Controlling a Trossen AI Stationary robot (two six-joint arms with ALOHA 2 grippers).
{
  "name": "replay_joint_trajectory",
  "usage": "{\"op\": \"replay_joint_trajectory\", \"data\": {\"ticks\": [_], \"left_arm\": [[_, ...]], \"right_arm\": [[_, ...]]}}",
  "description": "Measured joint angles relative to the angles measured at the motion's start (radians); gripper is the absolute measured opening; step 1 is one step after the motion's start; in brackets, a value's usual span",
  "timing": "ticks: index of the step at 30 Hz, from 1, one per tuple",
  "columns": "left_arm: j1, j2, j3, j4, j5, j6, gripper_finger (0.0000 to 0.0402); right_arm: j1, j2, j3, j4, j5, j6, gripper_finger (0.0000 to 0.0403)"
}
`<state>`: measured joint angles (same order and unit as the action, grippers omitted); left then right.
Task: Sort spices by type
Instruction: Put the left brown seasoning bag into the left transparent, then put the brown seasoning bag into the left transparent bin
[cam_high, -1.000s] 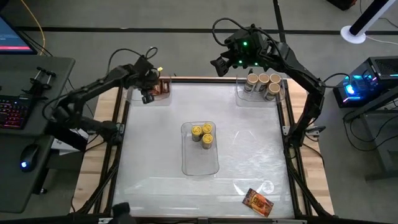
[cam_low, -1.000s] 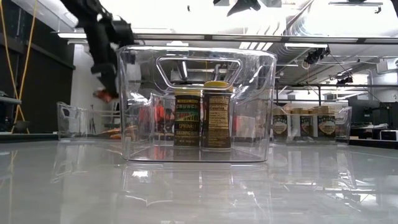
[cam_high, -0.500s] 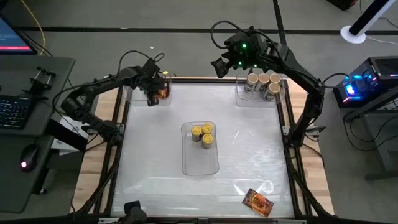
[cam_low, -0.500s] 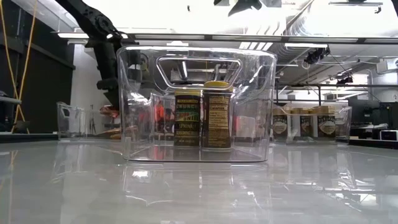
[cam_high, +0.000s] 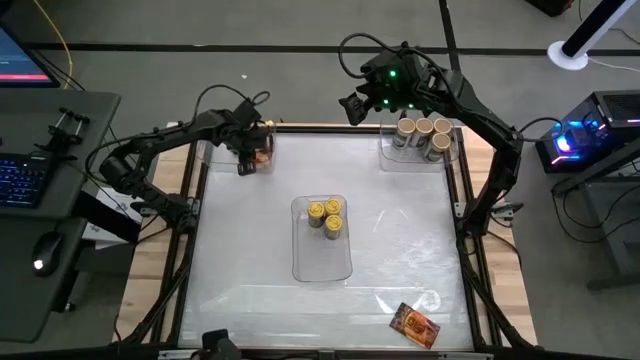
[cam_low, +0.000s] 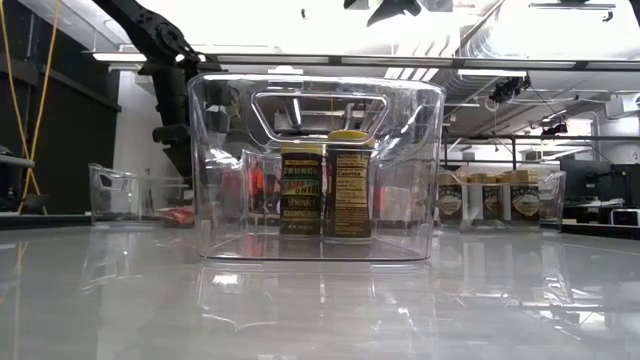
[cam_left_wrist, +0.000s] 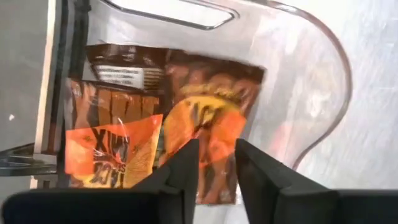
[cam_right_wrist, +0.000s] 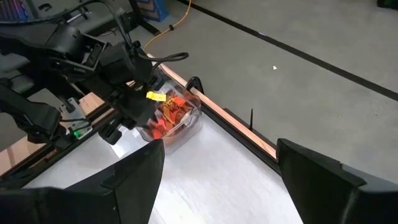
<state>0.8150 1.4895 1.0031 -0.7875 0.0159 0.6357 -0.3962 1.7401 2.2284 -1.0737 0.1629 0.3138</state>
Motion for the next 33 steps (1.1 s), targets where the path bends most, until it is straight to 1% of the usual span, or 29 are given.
{"op": "replay_joint_trajectory", "data": {"ticks": [3,8,10,12,13,15,17,18,20,23,26,28,29,31,33], "left_arm": [[-0.003,0.0,0.0,-0.002,-0.002,-0.01,0.0115],[-0.007,-0.001,0.008,-0.02,-0.012,-0.041,0.0148],[-0.007,-0.003,0.028,-0.036,-0.01,-0.082,0.0156],[-0.007,-0.023,0.046,-0.044,0.031,-0.149,0.016],[-0.007,-0.045,0.049,-0.045,0.07,-0.194,0.016],[-0.002,-0.099,0.049,-0.043,0.18,-0.266,0.0161],[-0.004,-0.172,0.03,-0.014,0.28,-0.341,0.0161],[-0.009,-0.215,0.012,0.012,0.314,-0.385,0.0161],[-0.029,-0.31,-0.035,0.085,0.36,-0.475,0.0161],[-0.083,-0.465,-0.112,0.229,0.369,-0.616,0.0161],[-0.142,-0.603,-0.187,0.381,0.36,-0.764,0.0161],[-0.18,-0.679,-0.223,0.482,0.345,-0.861,0.0161],[-0.197,-0.71,-0.236,0.527,0.33,-0.904,0.0161],[-0.23,-0.757,-0.242,0.566,0.284,-0.963,0.0161],[-0.255,-0.785,-0.242,0.577,0.256,-0.974,0.0161]], "right_arm": [[0.0,0.0,0.0,0.0,-0.001,0.0,0.0302],[0.0,0.0,0.0,0.0,-0.001,0.0,0.0302],[0.0,0.0,0.0,0.0,-0.001,-0.011,0.0302],[-0.003,-0.001,0.008,-0.006,-0.002,-0.036,0.0302],[-0.008,-0.007,0.009,-0.015,-0.003,-0.05,0.0302],[-0.01,-0.029,0.015,-0.052,-0.015,-0.072,0.0302],[-0.01,-0.065,0.017,-0.113,-0.023,-0.079,0.0302],[-0.008,-0.079,0.019,-0.155,-0.028,-0.078,0.0302],[0.006,-0.103,0.02,-0.235,-0.059,-0.065,0.0302],[0.066,-0.118,-0.01,-0.361,-0.101,-0.016,0.0302],[0.171,-0.147,-0.111,-0.451,-0.11,0.061,0.0302],[0.259,-0.186,-0.226,-0.446,-0.109,0.136,0.0302],[0.308,-0.207,-0.297,-0.428,-0.11,0.19,0.0302],[0.415,-0.252,-0.46,-0.356,-0.124,0.316,0.0302],[0.526,-0.294,-0.639,-0.259,-0.199,0.464,0.0302]]}}
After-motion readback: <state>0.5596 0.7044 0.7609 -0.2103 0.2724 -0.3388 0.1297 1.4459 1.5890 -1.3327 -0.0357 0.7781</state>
